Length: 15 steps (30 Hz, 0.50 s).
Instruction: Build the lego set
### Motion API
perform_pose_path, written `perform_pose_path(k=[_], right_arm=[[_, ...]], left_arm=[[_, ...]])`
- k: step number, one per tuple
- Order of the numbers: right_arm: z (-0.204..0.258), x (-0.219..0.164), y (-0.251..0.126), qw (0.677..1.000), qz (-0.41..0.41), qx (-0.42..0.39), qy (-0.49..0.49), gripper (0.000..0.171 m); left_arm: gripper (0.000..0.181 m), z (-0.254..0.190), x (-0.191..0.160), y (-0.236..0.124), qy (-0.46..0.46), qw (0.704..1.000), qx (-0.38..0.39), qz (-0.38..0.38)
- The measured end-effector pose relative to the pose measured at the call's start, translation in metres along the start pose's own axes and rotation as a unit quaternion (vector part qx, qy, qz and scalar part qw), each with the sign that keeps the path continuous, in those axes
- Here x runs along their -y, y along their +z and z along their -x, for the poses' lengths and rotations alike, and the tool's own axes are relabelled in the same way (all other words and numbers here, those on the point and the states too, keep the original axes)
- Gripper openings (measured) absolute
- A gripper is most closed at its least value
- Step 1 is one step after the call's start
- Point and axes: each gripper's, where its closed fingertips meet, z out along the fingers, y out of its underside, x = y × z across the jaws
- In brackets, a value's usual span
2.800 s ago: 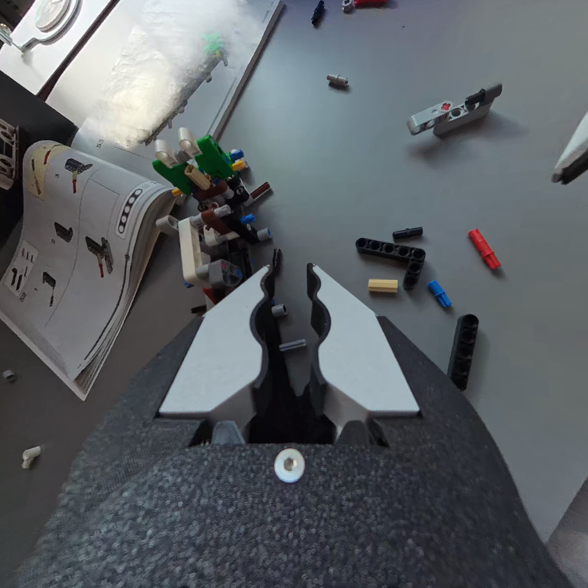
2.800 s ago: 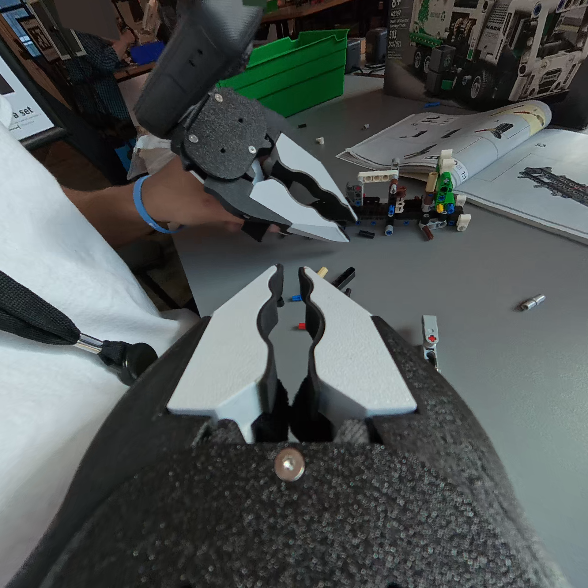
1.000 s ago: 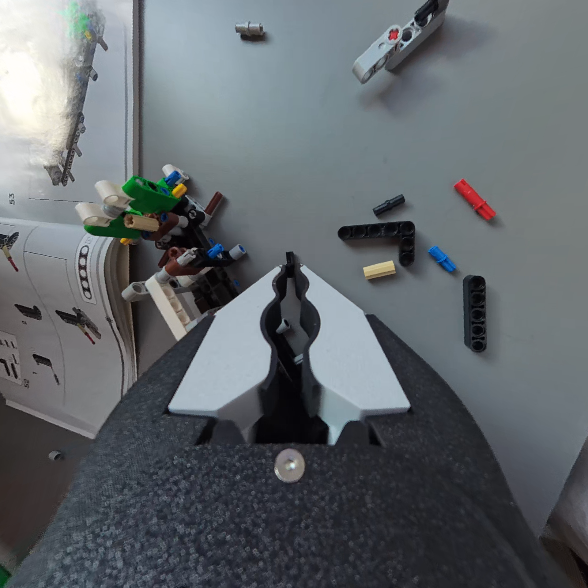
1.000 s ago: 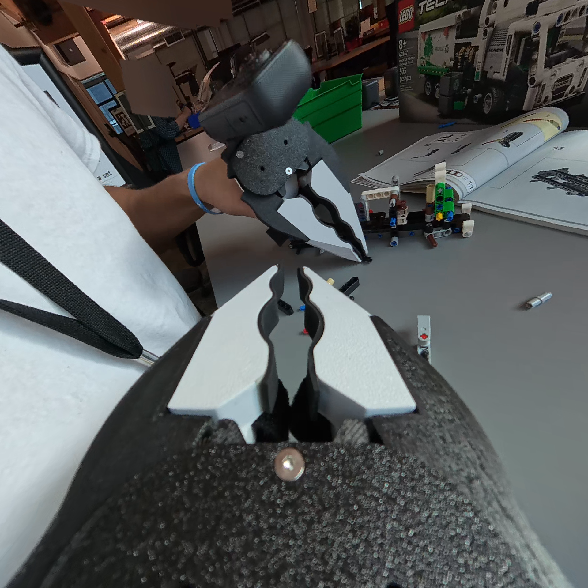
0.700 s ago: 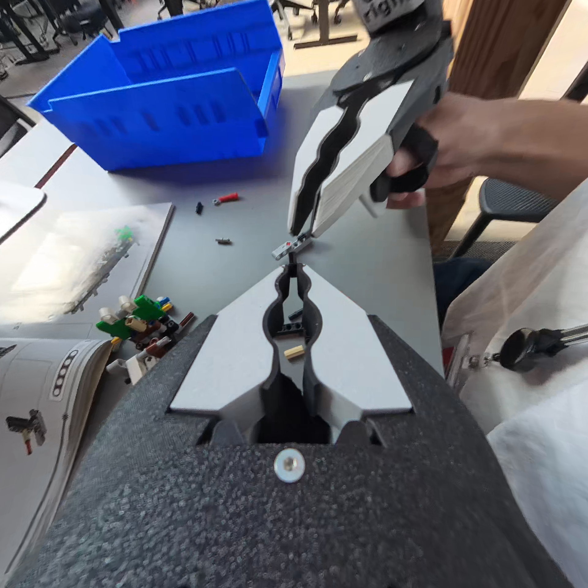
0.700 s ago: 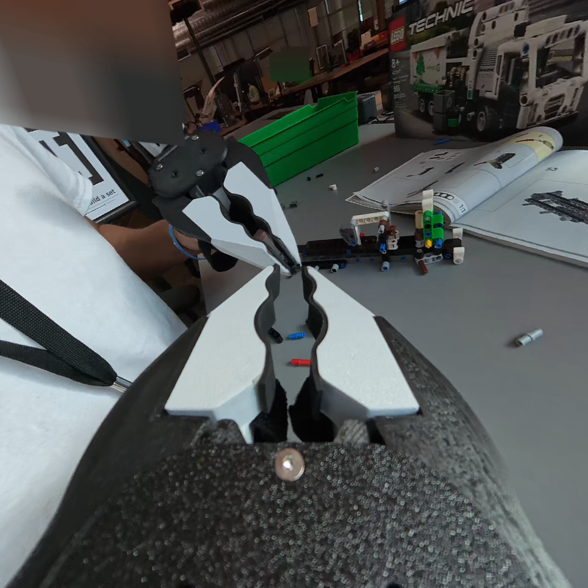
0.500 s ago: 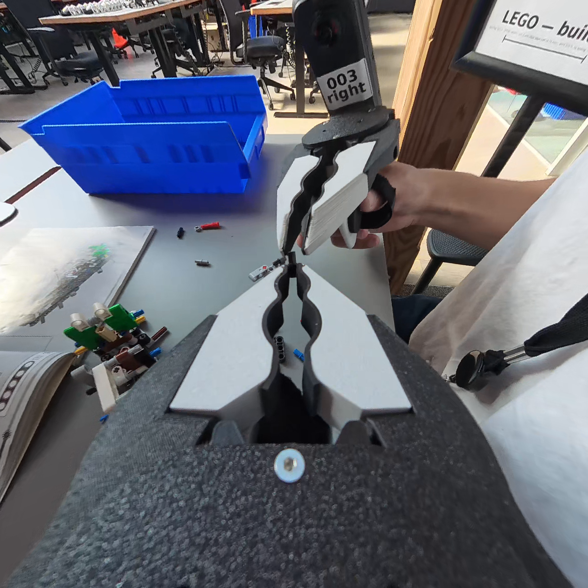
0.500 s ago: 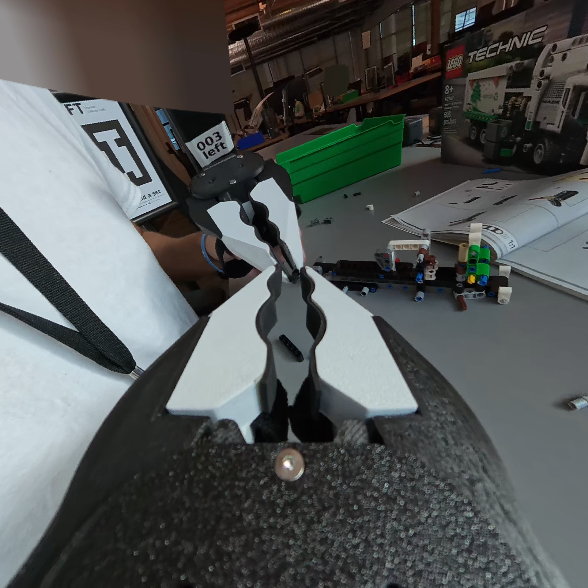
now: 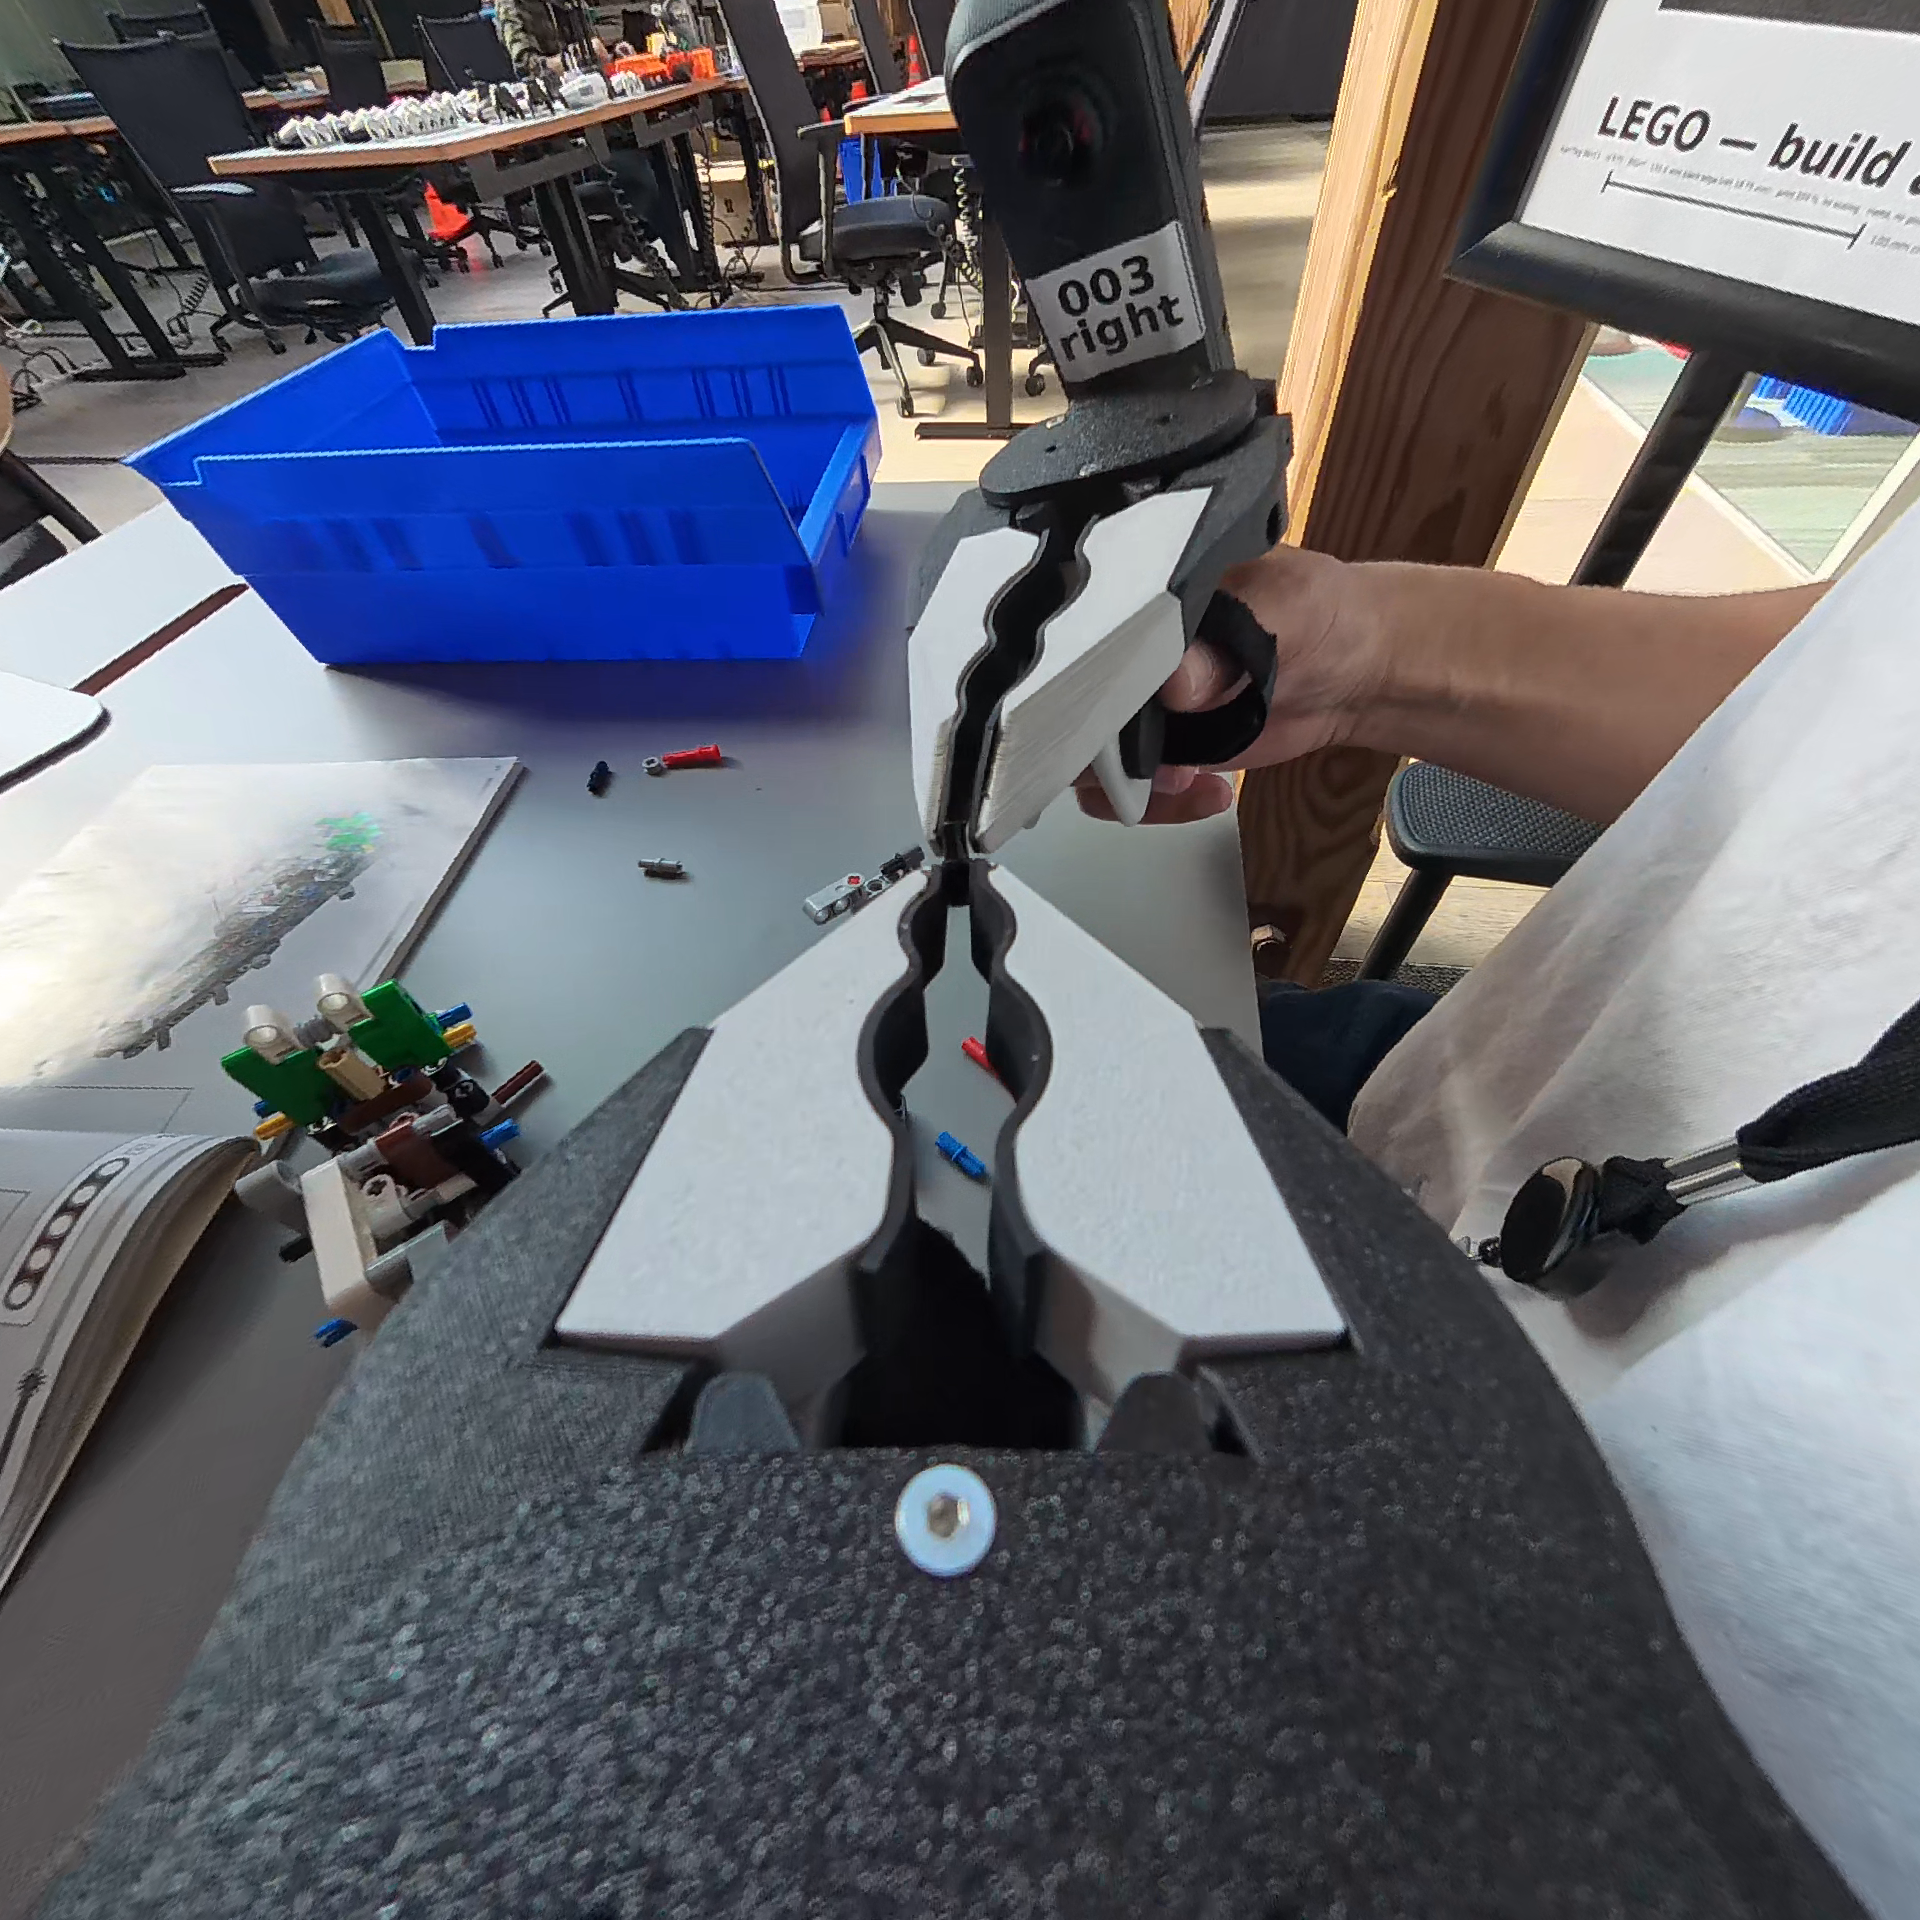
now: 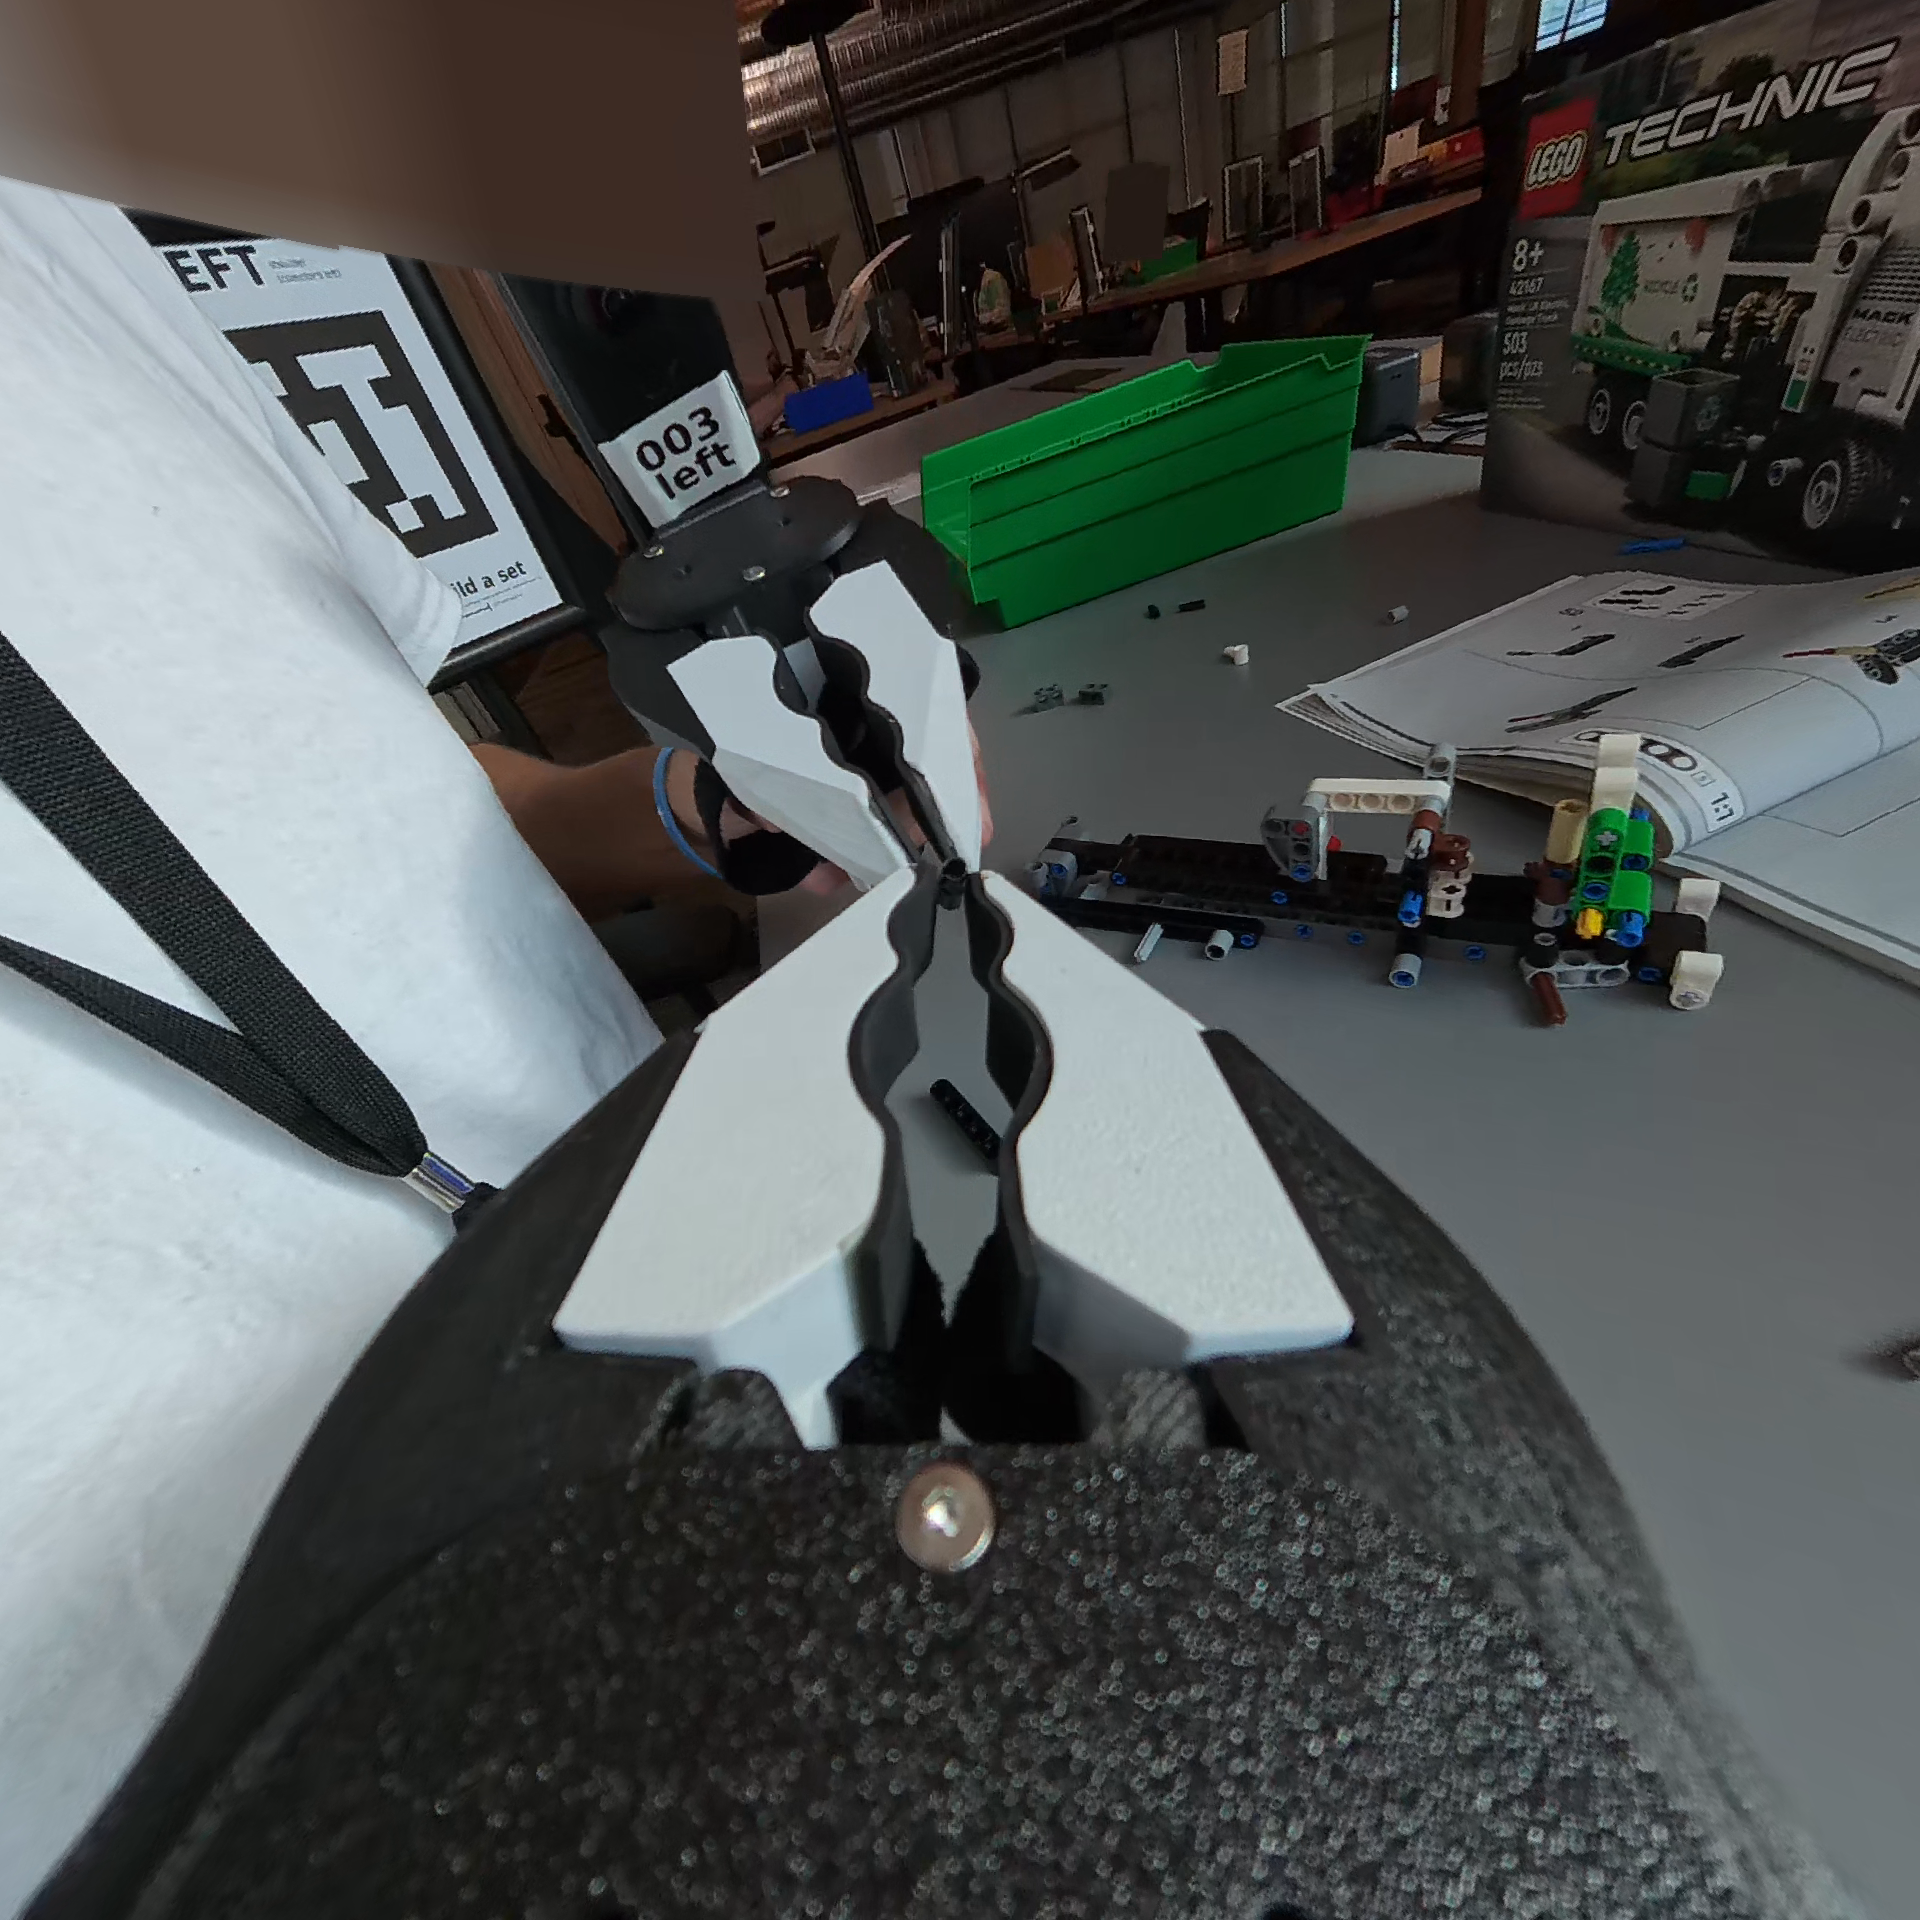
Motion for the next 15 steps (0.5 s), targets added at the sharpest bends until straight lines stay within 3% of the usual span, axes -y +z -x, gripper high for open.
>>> perform_pose_path(k=[12,15], right_arm=[[0.003,-0.008,0.006,1.0,0.013,0.005,0.006,0.003],[-0.001,-0.023,0.009,0.999,0.052,-0.002,0.004,0.003]], left_arm=[[0.003,-0.007,-0.009,-0.001,0.007,1.0,-0.001,0.013],[0.003,-0.007,-0.03,-0.001,-0.011,0.998,-0.009,0.058]])
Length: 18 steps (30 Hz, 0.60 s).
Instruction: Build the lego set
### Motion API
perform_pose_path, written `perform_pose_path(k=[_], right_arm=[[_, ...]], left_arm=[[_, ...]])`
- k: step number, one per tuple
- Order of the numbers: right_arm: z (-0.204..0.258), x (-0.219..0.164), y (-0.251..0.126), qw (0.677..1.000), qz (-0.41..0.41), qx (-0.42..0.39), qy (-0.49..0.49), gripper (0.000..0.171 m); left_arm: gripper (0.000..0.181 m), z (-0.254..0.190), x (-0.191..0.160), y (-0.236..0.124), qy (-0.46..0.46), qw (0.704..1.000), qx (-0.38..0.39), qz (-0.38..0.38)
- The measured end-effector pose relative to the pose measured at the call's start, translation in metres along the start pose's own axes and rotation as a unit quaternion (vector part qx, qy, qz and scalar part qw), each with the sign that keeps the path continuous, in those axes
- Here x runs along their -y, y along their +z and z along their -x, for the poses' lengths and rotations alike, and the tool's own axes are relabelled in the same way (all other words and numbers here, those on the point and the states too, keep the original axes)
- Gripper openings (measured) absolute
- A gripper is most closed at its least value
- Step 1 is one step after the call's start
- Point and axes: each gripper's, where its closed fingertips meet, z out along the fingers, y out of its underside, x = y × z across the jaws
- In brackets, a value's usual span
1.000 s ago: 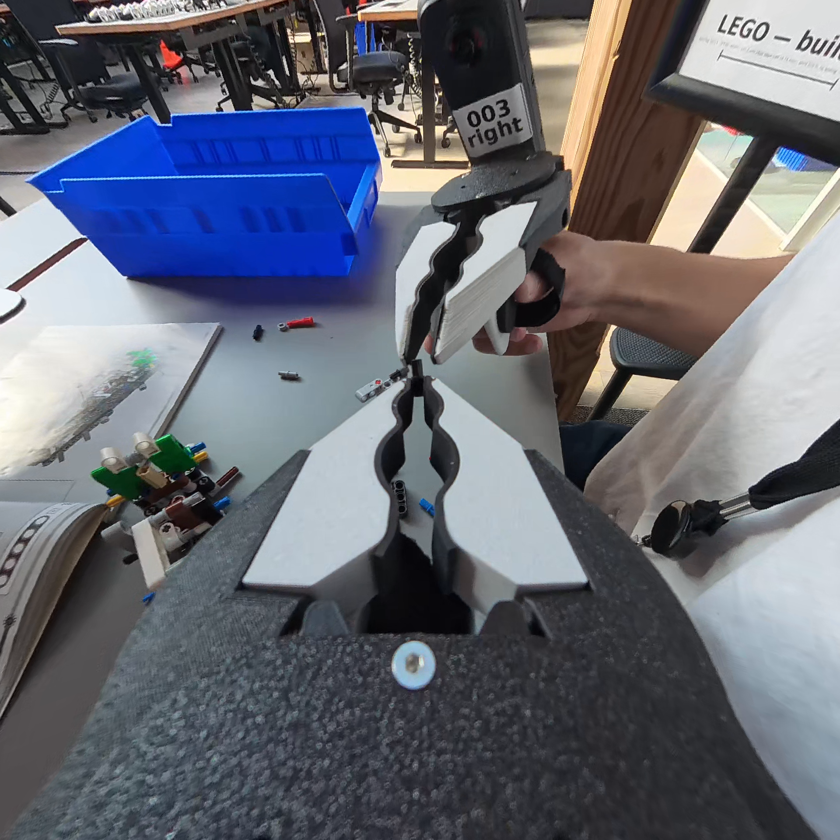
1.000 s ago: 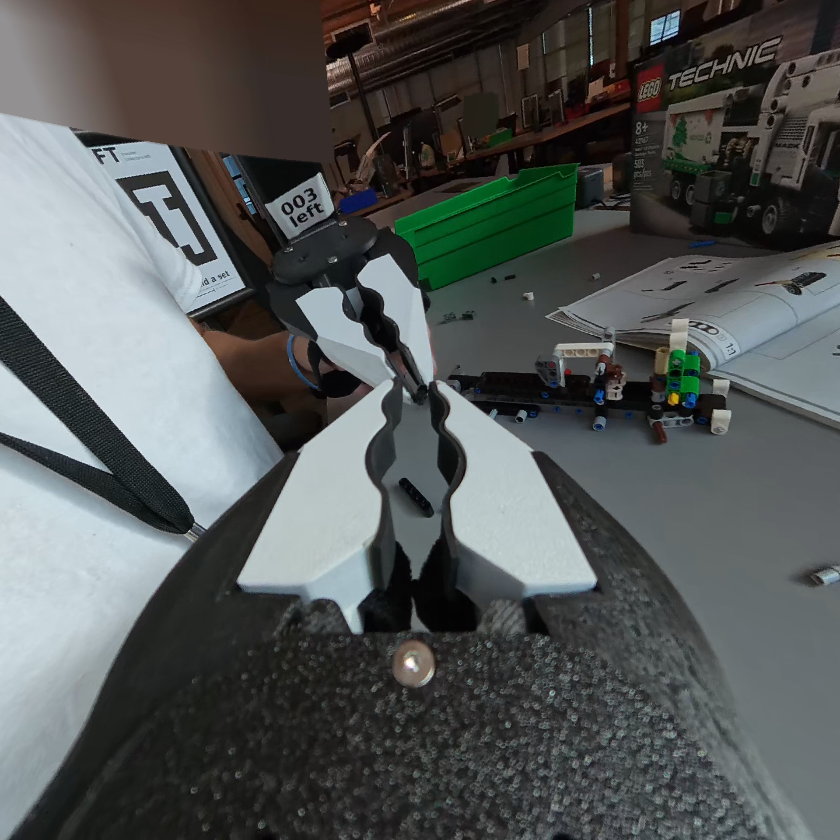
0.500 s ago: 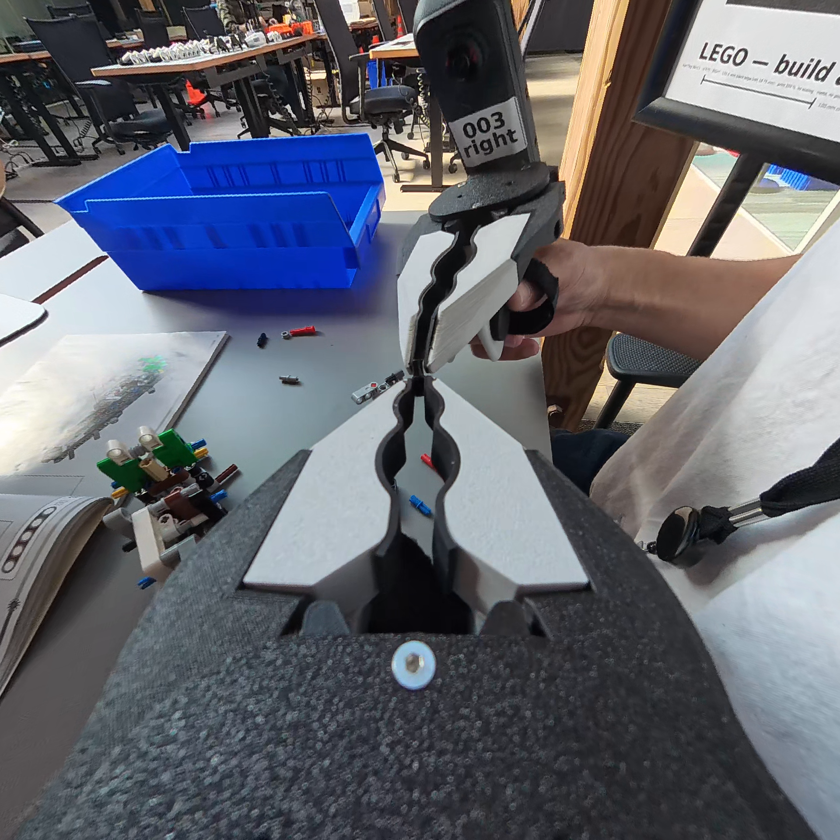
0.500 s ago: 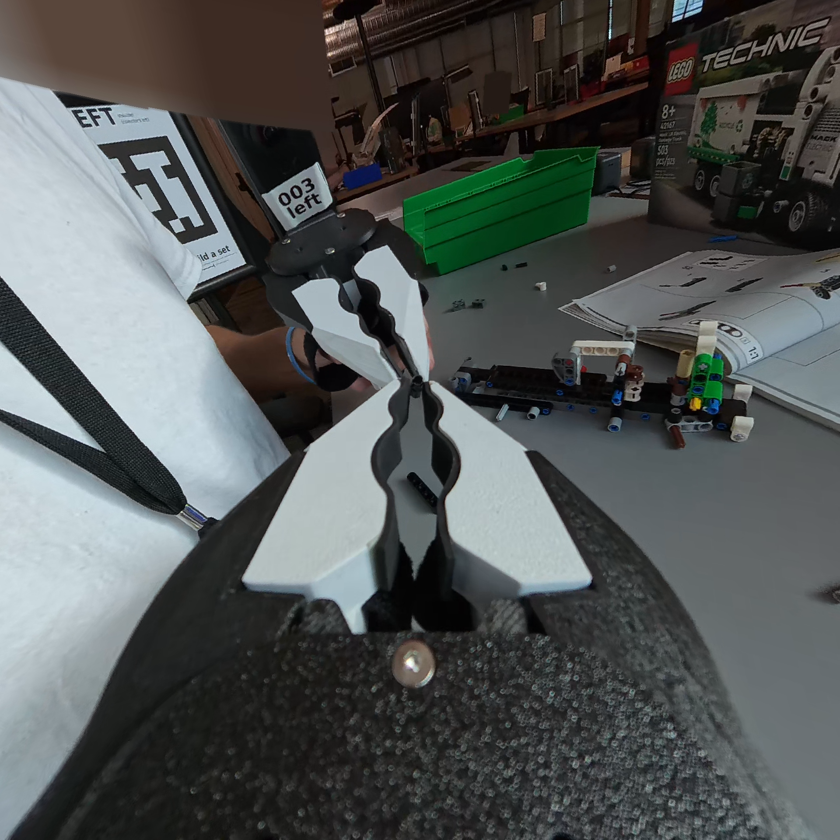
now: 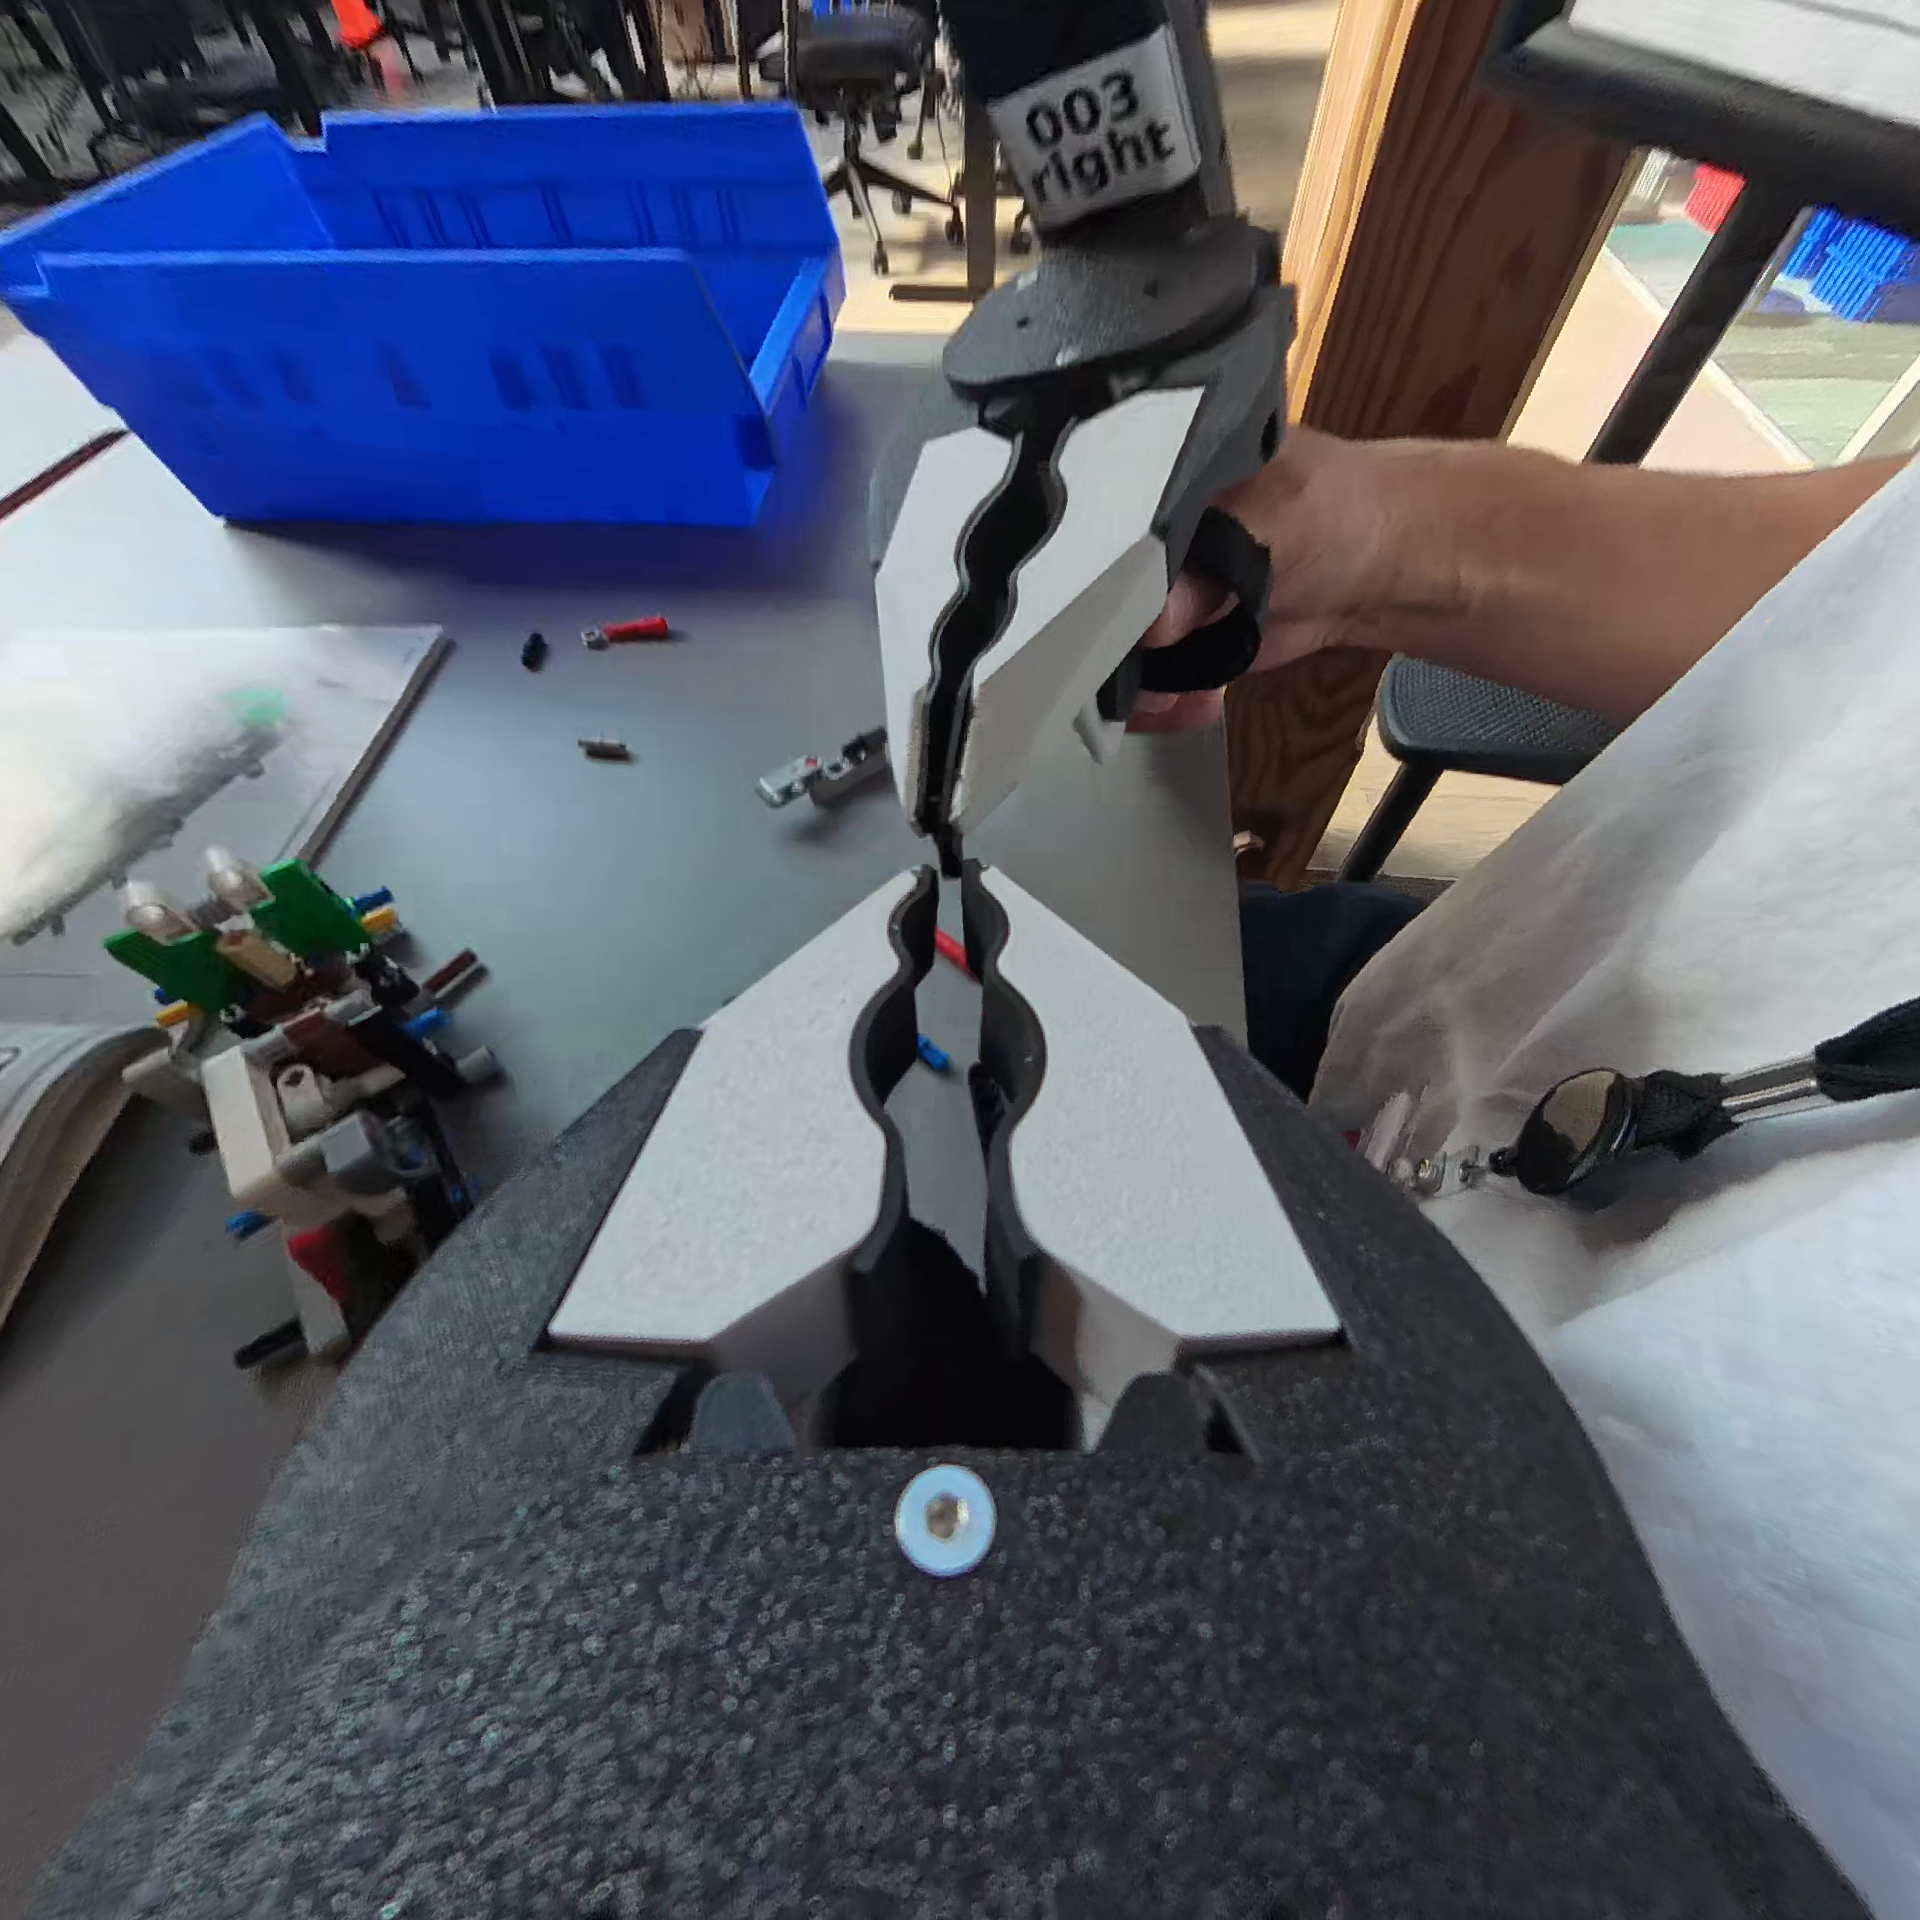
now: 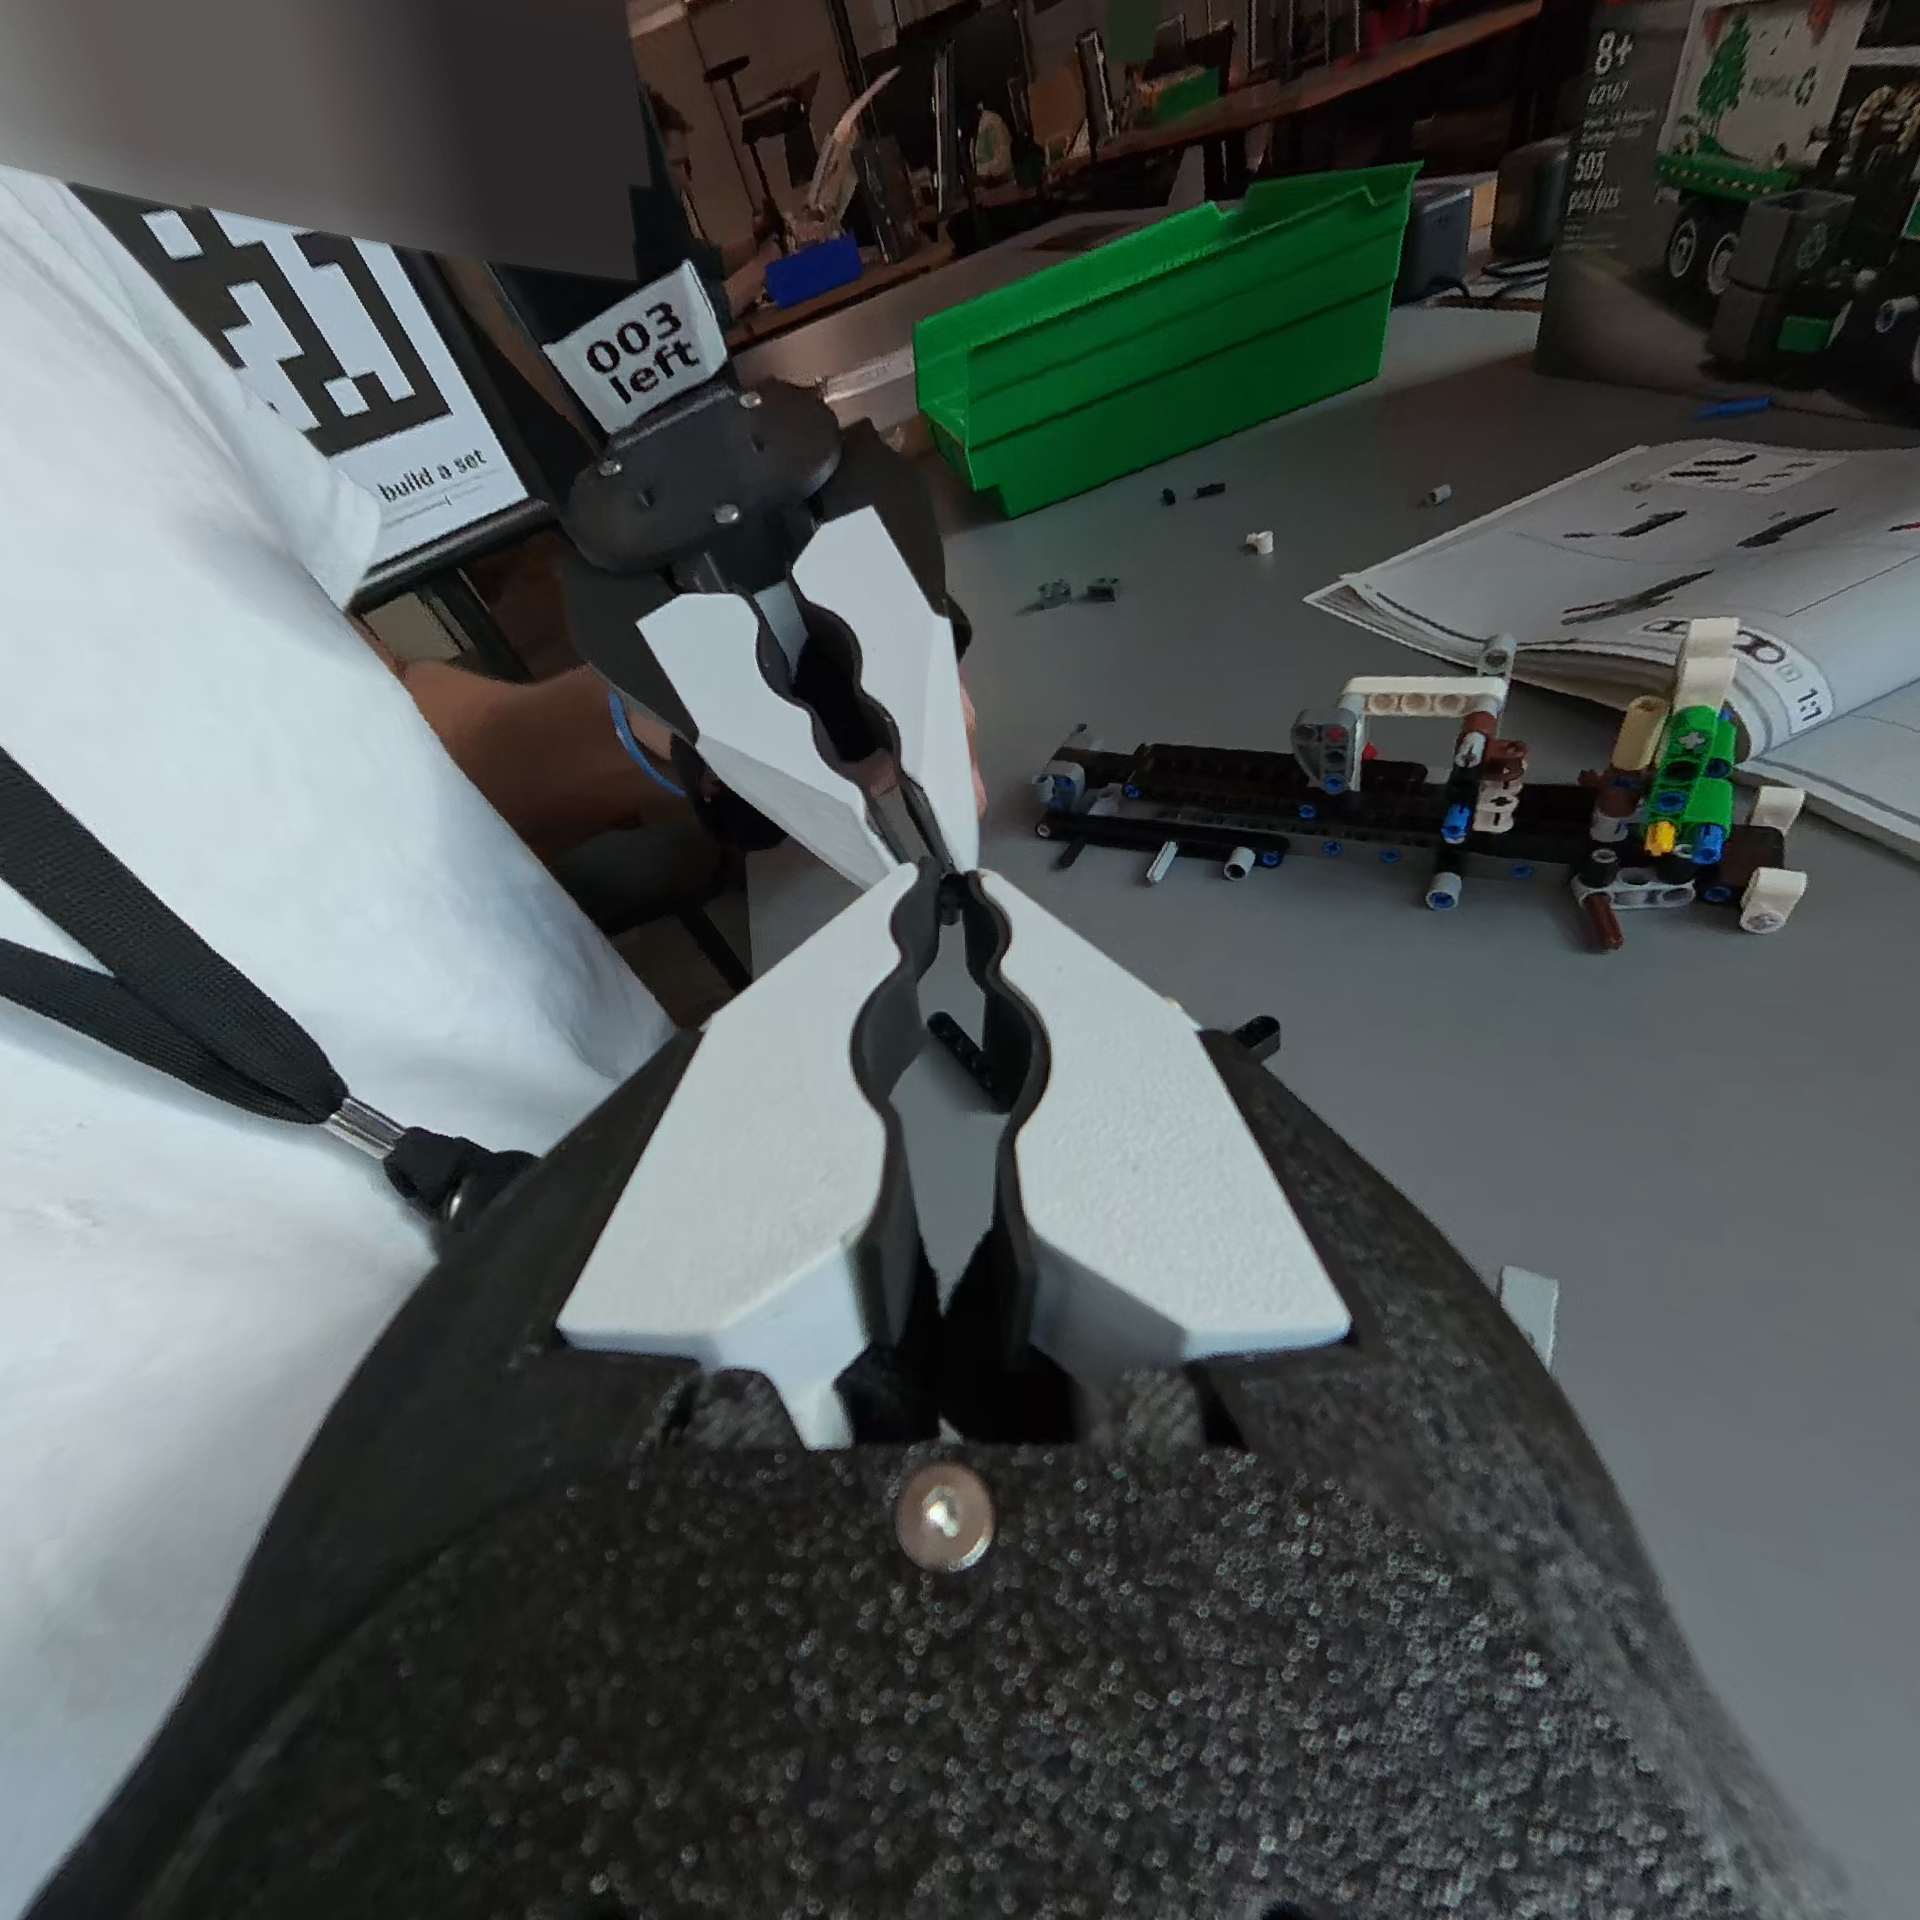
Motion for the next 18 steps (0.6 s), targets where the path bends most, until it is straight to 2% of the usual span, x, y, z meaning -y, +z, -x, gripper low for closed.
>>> perform_pose_path(k=[4,7,9,12,14,18], right_arm=[[-0.004,-0.022,0.004,0.997,0.065,-0.013,-0.039,0.003],[-0.007,-0.04,0.008,0.99,0.126,-0.014,-0.057,0.002],[-0.006,-0.044,0.011,0.988,0.14,-0.007,-0.064,0.003],[-0.007,-0.053,0.015,0.983,0.166,-0.004,-0.076,0.003],[-0.009,-0.057,0.017,0.98,0.18,-0.008,-0.082,0.003],[-0.012,-0.064,0.018,0.975,0.203,-0.016,-0.089,0.003]], left_arm=[[0.021,0.006,-0.045,-0.007,-0.002,0.996,0.032,0.085],[0.033,-0.005,-0.062,-0.007,-0.014,0.993,0.019,0.116],[0.033,-0.009,-0.07,-0.004,-0.009,0.991,0.02,0.129],[0.022,-0.007,-0.078,0.002,0.004,0.987,0.036,0.154],[0.008,-0.008,-0.082,0.003,0.013,0.986,0.034,0.165],[0.007,-0.011,-0.082,0.004,-0.002,0.986,0.012,0.164]])
